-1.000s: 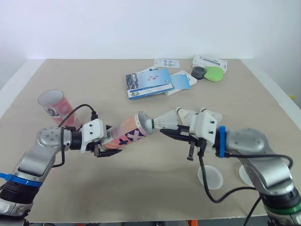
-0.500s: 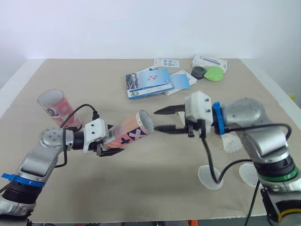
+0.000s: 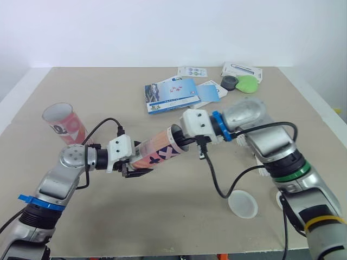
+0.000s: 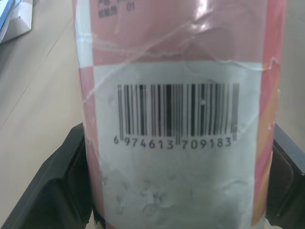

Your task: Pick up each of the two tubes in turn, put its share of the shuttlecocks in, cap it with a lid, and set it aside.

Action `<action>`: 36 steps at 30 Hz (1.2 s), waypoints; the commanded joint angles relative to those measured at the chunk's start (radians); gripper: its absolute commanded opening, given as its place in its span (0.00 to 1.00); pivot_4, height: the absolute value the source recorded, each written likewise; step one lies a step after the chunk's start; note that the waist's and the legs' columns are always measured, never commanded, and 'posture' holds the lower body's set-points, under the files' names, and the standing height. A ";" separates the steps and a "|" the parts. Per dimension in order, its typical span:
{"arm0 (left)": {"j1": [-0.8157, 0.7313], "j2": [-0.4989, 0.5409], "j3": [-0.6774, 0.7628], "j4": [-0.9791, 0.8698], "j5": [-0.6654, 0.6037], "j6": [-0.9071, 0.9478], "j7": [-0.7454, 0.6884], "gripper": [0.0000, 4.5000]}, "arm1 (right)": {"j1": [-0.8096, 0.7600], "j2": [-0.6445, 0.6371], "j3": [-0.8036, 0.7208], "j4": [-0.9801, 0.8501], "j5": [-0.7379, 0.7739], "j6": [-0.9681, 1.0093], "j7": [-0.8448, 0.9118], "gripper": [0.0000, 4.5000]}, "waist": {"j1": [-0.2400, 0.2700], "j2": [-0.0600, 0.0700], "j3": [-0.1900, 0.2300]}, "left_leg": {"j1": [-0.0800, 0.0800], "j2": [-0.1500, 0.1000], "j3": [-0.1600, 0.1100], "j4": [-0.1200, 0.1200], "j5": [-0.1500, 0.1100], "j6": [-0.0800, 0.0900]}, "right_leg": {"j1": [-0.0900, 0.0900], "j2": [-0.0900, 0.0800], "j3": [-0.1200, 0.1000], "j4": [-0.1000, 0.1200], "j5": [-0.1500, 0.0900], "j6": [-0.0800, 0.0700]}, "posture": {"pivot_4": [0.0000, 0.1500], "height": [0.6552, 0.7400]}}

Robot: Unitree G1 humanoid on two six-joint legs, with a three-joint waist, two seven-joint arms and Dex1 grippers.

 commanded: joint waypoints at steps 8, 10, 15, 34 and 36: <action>-0.070 -0.077 -0.038 0.023 0.035 -0.030 0.012 0.89 | -0.027 0.076 0.065 -0.065 -0.110 -0.024 0.014 0.02 | 0.000 0.000 0.000 | 0.000 0.000 0.000 0.000 0.000 0.000 | 0.000 0.000 0.000 0.000 0.000 0.000 | 1.00 1.00; -0.078 -0.089 -0.055 0.041 0.050 -0.040 0.006 0.89 | -0.049 0.048 0.098 -0.064 -0.189 -0.089 0.025 0.02 | 0.000 0.000 0.000 | 0.000 0.000 -0.001 0.000 0.000 0.000 | 0.000 0.000 -0.001 0.000 0.000 0.000 | 1.00 1.00; -0.086 -0.119 -0.058 0.060 0.057 -0.049 0.006 0.89 | -0.087 0.043 0.059 -0.091 -0.183 -0.088 0.050 0.02 | 0.001 0.001 0.000 | 0.000 0.000 -0.001 0.000 0.000 0.000 | 0.000 0.000 -0.001 0.000 0.000 0.000 | 1.00 1.00; -0.069 -0.204 -0.036 0.105 0.029 -0.088 0.039 0.89 | -0.125 -0.180 -0.201 -0.187 0.018 0.082 0.142 0.02 | 0.001 0.001 0.001 | 0.000 -0.001 -0.001 0.000 0.000 0.000 | 0.001 -0.001 -0.001 0.000 0.000 0.000 | 1.00 1.00; -0.057 -0.238 -0.024 0.115 0.007 -0.095 0.058 0.89 | -0.099 -0.210 -0.250 -0.220 0.094 0.175 0.149 0.02 | 0.002 0.001 0.001 | 0.000 -0.001 -0.001 0.000 0.000 0.000 | 0.001 -0.001 -0.001 0.000 0.000 0.000 | 1.00 1.00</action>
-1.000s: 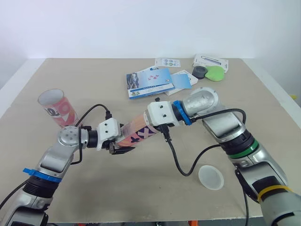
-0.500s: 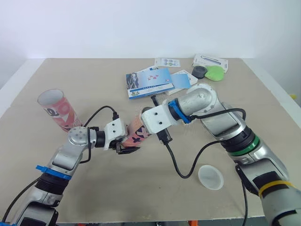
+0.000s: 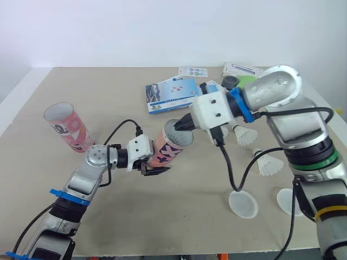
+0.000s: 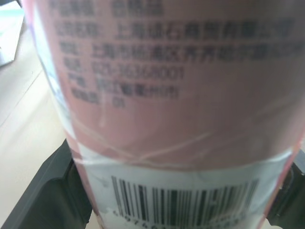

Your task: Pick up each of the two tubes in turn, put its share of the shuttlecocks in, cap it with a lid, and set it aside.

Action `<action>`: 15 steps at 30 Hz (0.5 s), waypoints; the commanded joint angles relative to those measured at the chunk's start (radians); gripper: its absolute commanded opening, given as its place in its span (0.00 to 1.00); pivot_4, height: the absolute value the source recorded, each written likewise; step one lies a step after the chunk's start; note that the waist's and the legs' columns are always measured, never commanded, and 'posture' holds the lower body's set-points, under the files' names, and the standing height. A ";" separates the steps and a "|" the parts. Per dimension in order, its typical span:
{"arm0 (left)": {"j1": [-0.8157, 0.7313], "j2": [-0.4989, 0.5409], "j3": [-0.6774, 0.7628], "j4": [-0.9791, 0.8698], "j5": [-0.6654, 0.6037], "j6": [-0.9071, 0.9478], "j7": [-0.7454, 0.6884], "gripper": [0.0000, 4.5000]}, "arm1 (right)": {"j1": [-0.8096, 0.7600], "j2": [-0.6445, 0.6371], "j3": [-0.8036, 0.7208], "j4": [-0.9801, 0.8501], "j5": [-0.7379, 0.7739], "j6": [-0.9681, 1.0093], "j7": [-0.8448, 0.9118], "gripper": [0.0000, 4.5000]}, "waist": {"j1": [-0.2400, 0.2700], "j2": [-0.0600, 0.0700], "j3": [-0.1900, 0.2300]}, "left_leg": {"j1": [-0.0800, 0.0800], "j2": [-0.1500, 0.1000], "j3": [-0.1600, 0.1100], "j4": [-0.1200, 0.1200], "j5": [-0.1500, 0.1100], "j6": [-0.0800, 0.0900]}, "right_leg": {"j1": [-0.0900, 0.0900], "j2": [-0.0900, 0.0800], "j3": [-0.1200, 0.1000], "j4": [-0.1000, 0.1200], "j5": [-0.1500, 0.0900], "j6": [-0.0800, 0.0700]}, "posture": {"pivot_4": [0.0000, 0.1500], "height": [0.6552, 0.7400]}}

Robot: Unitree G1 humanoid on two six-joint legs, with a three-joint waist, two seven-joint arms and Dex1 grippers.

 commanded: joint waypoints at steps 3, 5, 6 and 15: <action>0.031 -0.090 0.054 0.021 -0.076 -0.048 0.053 0.89 | 0.063 -0.094 -0.181 -0.106 0.205 0.233 0.004 0.02 | 0.002 0.000 0.000 | 0.000 -0.001 -0.001 0.000 0.000 0.000 | 0.001 -0.001 0.000 0.000 0.000 -0.001 | 1.00 1.00; 0.049 -0.123 0.062 0.025 -0.097 -0.059 0.065 0.89 | 0.094 -0.125 -0.246 -0.125 0.282 0.314 -0.009 0.02 | 0.001 0.000 0.000 | 0.000 -0.001 -0.001 0.000 0.000 0.000 | 0.001 -0.002 0.000 0.000 0.000 -0.001 | 1.00 1.00; 0.059 -0.145 0.068 0.024 -0.111 -0.062 0.077 0.89 | 0.109 -0.142 -0.278 -0.132 0.317 0.354 -0.016 0.02 | 0.001 0.000 0.000 | 0.000 -0.002 0.000 0.000 0.000 0.000 | 0.001 -0.002 0.000 0.000 0.000 0.000 | 1.00 1.00; 0.133 -0.216 0.051 0.100 -0.076 -0.160 0.127 0.89 | 0.589 -0.405 -0.389 -0.135 0.334 0.348 0.050 0.58 | 0.010 0.001 0.000 | 0.003 -0.003 -0.001 0.000 0.000 0.000 | 0.005 -0.002 0.000 -0.001 -0.001 0.004 | 1.00 1.00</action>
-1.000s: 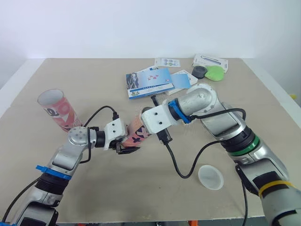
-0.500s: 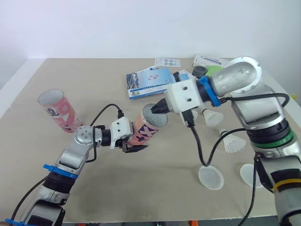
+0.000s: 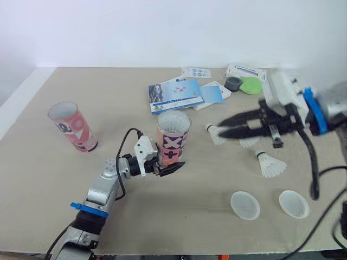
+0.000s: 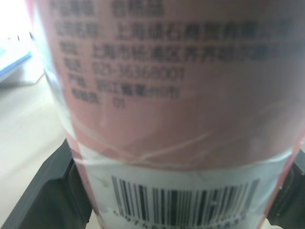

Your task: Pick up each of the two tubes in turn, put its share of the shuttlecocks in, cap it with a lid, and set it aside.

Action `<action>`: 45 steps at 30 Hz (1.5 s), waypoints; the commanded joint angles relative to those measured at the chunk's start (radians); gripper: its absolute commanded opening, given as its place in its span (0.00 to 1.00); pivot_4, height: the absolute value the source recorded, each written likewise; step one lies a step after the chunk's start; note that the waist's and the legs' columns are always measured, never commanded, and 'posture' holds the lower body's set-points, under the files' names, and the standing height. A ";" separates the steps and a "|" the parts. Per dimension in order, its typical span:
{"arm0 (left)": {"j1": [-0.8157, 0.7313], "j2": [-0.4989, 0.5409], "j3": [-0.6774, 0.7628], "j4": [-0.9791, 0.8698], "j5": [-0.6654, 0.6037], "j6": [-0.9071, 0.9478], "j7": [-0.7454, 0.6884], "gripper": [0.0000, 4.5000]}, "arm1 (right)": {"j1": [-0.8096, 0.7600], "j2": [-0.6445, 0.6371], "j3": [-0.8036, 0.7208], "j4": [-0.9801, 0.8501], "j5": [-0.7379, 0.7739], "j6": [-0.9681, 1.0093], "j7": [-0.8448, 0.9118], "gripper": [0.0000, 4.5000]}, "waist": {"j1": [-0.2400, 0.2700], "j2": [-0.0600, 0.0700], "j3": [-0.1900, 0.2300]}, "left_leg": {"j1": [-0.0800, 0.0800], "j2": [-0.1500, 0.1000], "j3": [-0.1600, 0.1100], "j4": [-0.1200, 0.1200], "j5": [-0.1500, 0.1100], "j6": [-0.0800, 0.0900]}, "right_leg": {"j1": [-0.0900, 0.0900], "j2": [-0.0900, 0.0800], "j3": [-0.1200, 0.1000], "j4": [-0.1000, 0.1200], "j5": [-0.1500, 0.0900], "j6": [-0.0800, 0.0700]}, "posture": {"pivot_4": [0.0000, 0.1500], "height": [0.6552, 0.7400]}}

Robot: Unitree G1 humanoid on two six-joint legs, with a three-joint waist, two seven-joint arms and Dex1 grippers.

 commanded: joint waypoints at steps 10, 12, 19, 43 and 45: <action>0.027 -0.015 -0.017 0.131 0.043 -0.150 0.012 0.89 | 0.382 -0.083 0.070 0.038 -0.224 -0.320 -0.041 1.00 | -0.009 0.000 0.000 | 0.003 0.000 0.003 0.000 0.002 0.000 | 0.000 0.002 0.004 0.000 0.004 0.002 | 1.00 1.00; 0.028 -0.019 -0.016 0.140 0.043 -0.160 0.015 0.89 | 0.390 -0.075 0.095 0.048 -0.244 -0.341 -0.050 1.00 | -0.009 0.000 0.000 | 0.006 0.000 0.003 0.000 0.002 0.000 | 0.003 0.002 0.003 0.000 0.003 0.002 | 1.00 1.00; 0.038 -0.030 -0.004 0.212 0.059 -0.226 0.039 0.89 | 0.397 -0.053 0.203 0.116 -0.357 -0.451 -0.067 1.00 | -0.009 0.002 -0.001 | 0.012 0.000 0.004 0.000 0.002 0.000 | 0.009 0.001 0.005 -0.001 0.004 0.003 | 1.00 1.00; 0.034 -0.024 -0.003 0.230 0.070 -0.251 0.052 0.89 | -0.113 0.122 0.146 0.138 -0.181 -0.275 -0.076 0.01 | -0.017 0.012 -0.002 | 0.019 -0.001 0.006 -0.001 0.002 0.000 | 0.012 0.002 0.009 -0.003 0.004 0.003 | 1.00 1.00; 0.032 -0.025 -0.002 0.234 0.071 -0.252 0.051 0.89 | -0.214 0.159 0.149 0.147 -0.160 -0.235 -0.088 0.01 | -0.013 0.012 -0.002 | 0.018 -0.001 0.005 -0.001 0.003 0.001 | 0.012 0.003 0.009 -0.003 0.005 0.003 | 1.00 1.00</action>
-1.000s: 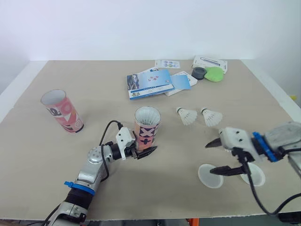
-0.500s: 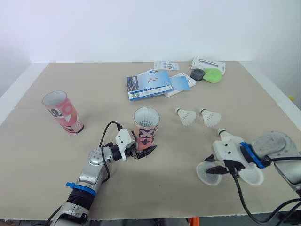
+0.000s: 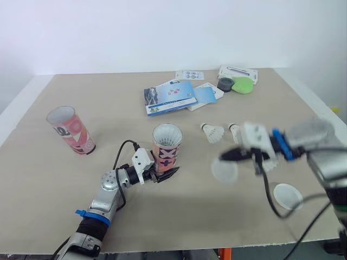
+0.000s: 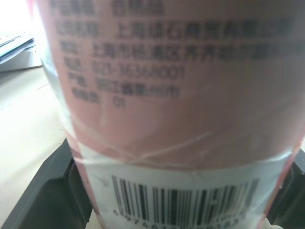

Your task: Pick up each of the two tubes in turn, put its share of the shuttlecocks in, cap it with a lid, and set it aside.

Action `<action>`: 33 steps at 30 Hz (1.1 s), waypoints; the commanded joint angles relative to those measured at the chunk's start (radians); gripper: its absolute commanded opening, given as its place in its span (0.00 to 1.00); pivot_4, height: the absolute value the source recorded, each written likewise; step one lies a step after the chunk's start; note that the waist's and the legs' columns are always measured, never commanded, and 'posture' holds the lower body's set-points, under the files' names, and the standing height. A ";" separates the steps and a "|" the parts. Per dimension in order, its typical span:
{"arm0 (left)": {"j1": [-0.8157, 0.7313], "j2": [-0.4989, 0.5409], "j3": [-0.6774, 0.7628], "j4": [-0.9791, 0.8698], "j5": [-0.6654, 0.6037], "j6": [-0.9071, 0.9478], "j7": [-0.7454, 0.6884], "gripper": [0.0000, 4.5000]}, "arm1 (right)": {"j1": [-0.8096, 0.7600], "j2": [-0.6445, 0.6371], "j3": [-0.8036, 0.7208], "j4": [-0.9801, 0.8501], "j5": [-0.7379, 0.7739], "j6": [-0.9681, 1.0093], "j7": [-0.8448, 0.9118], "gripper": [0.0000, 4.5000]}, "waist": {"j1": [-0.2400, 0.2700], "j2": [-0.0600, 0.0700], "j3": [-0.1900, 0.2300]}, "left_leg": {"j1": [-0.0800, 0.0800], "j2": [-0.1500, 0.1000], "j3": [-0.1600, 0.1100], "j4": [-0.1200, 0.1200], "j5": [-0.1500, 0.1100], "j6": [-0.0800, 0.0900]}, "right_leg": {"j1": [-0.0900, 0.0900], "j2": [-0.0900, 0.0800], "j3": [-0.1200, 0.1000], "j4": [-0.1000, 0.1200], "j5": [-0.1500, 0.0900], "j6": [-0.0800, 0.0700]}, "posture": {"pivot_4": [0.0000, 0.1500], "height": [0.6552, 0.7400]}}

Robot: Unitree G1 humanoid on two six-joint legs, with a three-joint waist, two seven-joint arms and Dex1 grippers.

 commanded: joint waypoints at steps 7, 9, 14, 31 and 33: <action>0.012 0.010 -0.004 0.031 0.016 -0.005 0.006 0.89 | -0.395 0.197 0.034 0.020 0.054 0.114 -0.068 0.01 | 0.007 0.001 -0.001 | -0.004 0.001 -0.003 -0.004 -0.001 0.000 | -0.002 0.000 -0.004 -0.002 -0.002 -0.002 | 1.00 1.00; 0.015 0.011 -0.005 0.029 0.017 -0.005 0.007 0.89 | -0.423 0.219 0.055 0.028 0.046 0.115 -0.071 0.01 | 0.006 0.001 -0.001 | -0.005 0.001 -0.005 -0.004 -0.001 0.000 | -0.002 0.000 -0.005 -0.003 -0.002 -0.003 | 1.00 1.00; 0.024 0.014 -0.004 0.021 0.020 -0.005 0.013 0.89 | -0.442 0.246 0.130 0.010 0.013 0.112 -0.056 0.01 | 0.006 0.001 -0.001 | -0.005 0.001 -0.005 -0.003 -0.001 0.000 | -0.002 0.000 -0.005 -0.003 -0.002 -0.002 | 1.00 1.00; 0.016 0.010 -0.008 0.036 0.025 -0.011 0.018 0.89 | -0.420 0.282 0.236 0.027 -0.136 0.016 -0.070 0.01 | 0.005 0.001 -0.001 | -0.005 0.001 -0.005 -0.003 -0.001 0.000 | -0.002 0.000 -0.005 -0.003 -0.002 -0.002 | 1.00 1.00; 0.015 0.010 -0.008 0.037 0.026 -0.011 0.019 0.89 | -0.422 0.291 0.241 0.031 -0.145 0.010 -0.071 0.01 | 0.005 0.001 -0.001 | -0.005 0.001 -0.005 -0.003 -0.001 0.000 | -0.002 0.000 -0.005 -0.003 -0.002 -0.002 | 1.00 1.00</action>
